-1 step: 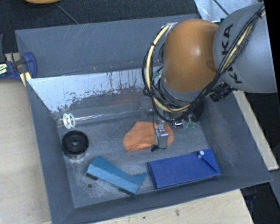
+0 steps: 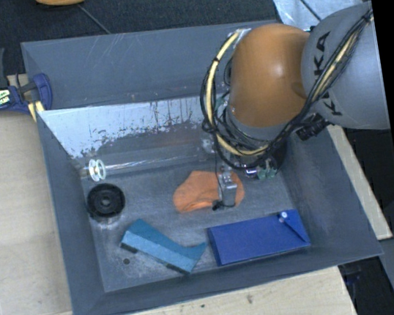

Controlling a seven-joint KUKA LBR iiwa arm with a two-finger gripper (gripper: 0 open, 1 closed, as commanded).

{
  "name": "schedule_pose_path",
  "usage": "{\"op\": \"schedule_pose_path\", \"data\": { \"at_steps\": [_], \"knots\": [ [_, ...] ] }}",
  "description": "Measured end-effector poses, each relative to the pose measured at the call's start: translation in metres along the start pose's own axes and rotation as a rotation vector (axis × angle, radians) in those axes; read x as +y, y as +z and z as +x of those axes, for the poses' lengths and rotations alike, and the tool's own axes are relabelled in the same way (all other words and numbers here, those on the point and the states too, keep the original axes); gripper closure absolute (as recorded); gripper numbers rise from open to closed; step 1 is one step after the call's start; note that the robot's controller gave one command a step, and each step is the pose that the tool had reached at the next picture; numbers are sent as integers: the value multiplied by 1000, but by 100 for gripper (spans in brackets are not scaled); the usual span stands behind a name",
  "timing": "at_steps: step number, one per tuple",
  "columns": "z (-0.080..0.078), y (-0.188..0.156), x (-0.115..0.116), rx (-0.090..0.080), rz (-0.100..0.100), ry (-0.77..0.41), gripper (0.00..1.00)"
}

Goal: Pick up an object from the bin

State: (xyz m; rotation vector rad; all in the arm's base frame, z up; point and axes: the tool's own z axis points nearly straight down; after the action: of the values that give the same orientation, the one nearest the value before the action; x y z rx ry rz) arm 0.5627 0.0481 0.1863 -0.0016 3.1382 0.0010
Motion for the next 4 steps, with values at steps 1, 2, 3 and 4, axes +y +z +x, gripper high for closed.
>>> {"op": "schedule_pose_path", "data": {
  "at_steps": [1,2,3,4],
  "knots": [
    [-19,68,-17,-5,0,53,0],
    [-30,118,-36,3,1,21,0],
    [-28,115,-29,3,1,72,0],
    [-30,117,-34,-2,1,32,0]
  ]
}}
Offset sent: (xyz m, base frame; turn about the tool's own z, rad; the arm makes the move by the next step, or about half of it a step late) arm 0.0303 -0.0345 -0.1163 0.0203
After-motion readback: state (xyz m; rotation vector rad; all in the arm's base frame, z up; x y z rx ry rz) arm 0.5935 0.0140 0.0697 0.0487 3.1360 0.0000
